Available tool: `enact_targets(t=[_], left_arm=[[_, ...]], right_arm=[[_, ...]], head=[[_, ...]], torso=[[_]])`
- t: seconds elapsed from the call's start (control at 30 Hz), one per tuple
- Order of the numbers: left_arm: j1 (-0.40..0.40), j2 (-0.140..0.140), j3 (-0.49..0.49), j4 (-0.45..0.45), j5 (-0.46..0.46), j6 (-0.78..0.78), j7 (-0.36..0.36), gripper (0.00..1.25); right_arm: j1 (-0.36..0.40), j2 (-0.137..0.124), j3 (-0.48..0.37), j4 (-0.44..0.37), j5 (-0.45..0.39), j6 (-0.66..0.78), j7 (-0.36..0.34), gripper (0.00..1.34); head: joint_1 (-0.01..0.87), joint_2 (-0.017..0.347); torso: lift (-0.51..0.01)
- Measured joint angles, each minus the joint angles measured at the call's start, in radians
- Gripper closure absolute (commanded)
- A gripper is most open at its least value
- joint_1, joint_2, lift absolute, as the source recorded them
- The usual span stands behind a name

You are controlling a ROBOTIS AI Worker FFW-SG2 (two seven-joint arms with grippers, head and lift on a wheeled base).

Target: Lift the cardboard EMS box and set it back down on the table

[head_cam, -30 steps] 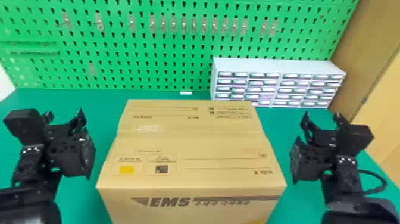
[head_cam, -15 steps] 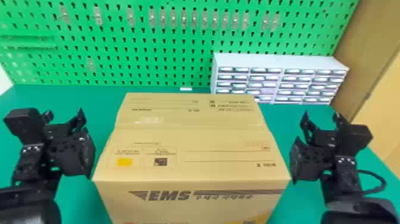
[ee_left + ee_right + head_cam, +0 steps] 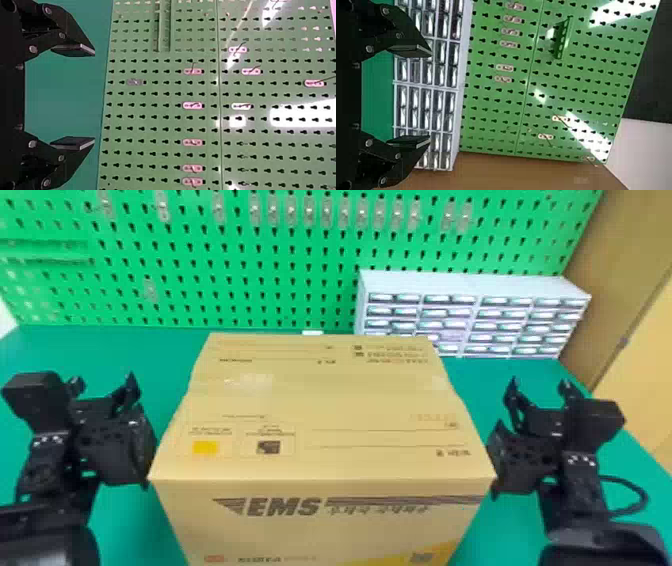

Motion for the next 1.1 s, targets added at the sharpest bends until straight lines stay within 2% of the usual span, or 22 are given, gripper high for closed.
enact_targets(t=[0.63, 1.1], left_arm=[[0.001, 0.000, 0.003, 0.001, 0.001, 0.000, 0.000, 0.46], [0.001, 0.000, 0.004, 0.009, 0.004, 0.000, 0.000, 0.46]], right_arm=[[0.000, -0.001, -0.002, 0.000, 0.006, 0.000, -0.001, 0.49], [0.000, -0.004, 0.000, 0.003, -0.001, -0.023, 0.000, 0.49]], head=[[0.678, -0.014], [0.678, -0.014]], torso=[[-0.102], [-0.093]])
